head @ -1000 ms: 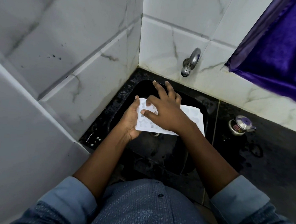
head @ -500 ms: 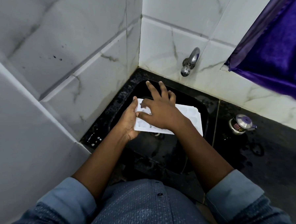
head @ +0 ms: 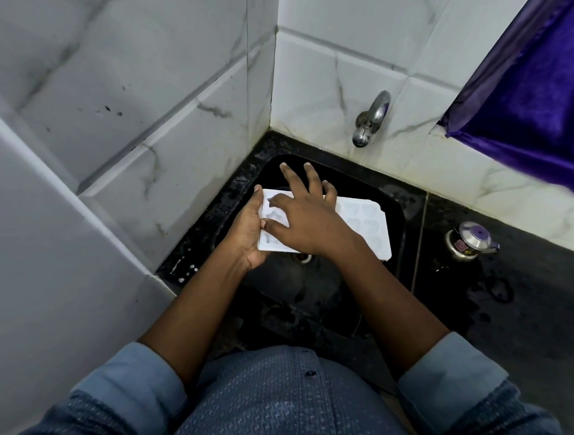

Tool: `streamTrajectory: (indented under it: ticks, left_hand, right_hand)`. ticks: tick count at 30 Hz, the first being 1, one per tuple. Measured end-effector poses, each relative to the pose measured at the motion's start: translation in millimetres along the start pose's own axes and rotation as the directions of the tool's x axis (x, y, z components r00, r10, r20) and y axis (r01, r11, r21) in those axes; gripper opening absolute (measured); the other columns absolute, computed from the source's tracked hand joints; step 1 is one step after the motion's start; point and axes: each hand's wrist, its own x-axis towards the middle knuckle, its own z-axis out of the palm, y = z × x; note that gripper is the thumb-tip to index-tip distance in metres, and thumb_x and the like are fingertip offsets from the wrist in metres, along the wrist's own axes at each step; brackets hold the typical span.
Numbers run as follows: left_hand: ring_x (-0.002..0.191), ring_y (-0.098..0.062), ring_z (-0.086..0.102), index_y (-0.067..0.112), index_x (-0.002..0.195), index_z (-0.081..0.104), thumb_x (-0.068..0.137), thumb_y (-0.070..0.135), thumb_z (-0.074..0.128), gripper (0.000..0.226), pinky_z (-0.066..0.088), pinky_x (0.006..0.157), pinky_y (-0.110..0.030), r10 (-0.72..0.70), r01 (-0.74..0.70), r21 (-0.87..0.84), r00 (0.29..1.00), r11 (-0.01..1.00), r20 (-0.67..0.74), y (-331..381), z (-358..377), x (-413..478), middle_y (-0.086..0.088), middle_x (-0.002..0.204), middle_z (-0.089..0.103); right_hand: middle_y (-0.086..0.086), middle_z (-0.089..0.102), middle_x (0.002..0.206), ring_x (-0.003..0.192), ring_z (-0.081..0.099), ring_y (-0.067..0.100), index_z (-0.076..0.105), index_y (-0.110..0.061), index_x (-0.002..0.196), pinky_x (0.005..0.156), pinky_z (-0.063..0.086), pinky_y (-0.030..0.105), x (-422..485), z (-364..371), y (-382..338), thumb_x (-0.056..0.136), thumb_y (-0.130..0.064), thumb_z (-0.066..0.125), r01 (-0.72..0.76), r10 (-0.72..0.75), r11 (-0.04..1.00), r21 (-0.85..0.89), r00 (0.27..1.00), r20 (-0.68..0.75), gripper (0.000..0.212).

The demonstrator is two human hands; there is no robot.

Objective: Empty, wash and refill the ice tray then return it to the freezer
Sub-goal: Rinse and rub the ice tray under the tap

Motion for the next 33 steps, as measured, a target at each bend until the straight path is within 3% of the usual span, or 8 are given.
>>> streamTrajectory:
  ticks: [9,14,19,25,28,33]
  left_hand:
    - [0.103,-0.03,0.077,0.013,0.123,0.072,0.106,0.066,0.037,0.067,0.058,0.094,-0.047,0.014,-0.014,0.004,1.0,1.0,-0.012,-1,-5,4,-0.019,0.122,0.075]
    - [0.099,-0.029,0.078,0.011,0.122,0.071,0.106,0.067,0.035,0.068,0.061,0.087,-0.045,0.008,-0.007,0.009,1.0,1.0,-0.016,5,-4,2,-0.019,0.116,0.077]
    - [0.101,-0.029,0.077,0.012,0.123,0.072,0.106,0.067,0.037,0.068,0.057,0.094,-0.045,-0.006,0.006,0.016,1.0,1.0,-0.028,2,-4,2,-0.02,0.12,0.076]
    - [0.09,-0.026,0.079,0.017,0.095,0.083,0.109,0.062,0.029,0.072,0.061,0.082,-0.043,0.007,-0.007,-0.031,1.0,1.0,0.007,5,-3,2,-0.014,0.107,0.079]
    - [0.089,-0.027,0.08,0.01,0.111,0.075,0.109,0.064,0.027,0.072,0.065,0.069,-0.04,-0.021,0.023,-0.063,0.999,0.998,0.039,7,-2,0,-0.018,0.106,0.079]
    - [0.094,-0.028,0.079,0.014,0.119,0.069,0.108,0.065,0.028,0.067,0.066,0.074,-0.04,-0.013,0.017,-0.066,0.998,0.998,0.062,7,2,-1,-0.019,0.111,0.078]
  right_hand:
    - [0.0,-0.005,0.177,0.16,-0.015,0.036,0.063,-0.032,0.136,0.122,0.001,0.065,5,-2,-3,0.097,-0.064,0.051,0.01,-0.009,0.999,-0.036,1.0,0.02,0.052]
    - [-0.001,-0.003,0.177,0.16,-0.014,0.035,0.063,-0.033,0.137,0.122,0.001,0.063,7,-1,-6,0.098,-0.065,0.05,0.004,-0.003,1.0,-0.018,1.0,0.013,0.052]
    - [-0.002,-0.004,0.177,0.16,-0.015,0.035,0.065,-0.032,0.133,0.122,0.0,0.063,9,-6,-3,0.096,-0.063,0.055,0.001,-0.001,1.0,0.011,0.999,0.042,0.049]
    - [0.0,0.003,0.176,0.161,-0.011,0.034,0.058,-0.027,0.122,0.121,0.007,0.061,1,-2,-4,0.095,-0.061,0.059,0.048,-0.045,0.997,0.055,0.998,-0.048,0.043]
    - [-0.002,0.0,0.176,0.16,-0.014,0.034,0.065,-0.032,0.112,0.122,0.004,0.061,-5,-3,-5,0.094,-0.061,0.061,0.084,-0.082,0.996,0.038,0.996,-0.036,0.035]
    - [-0.006,-0.006,0.176,0.16,-0.018,0.033,0.073,-0.039,0.12,0.123,0.0,0.061,-6,-4,-7,0.093,-0.067,0.058,0.066,-0.066,0.998,-0.024,0.998,0.014,0.041]
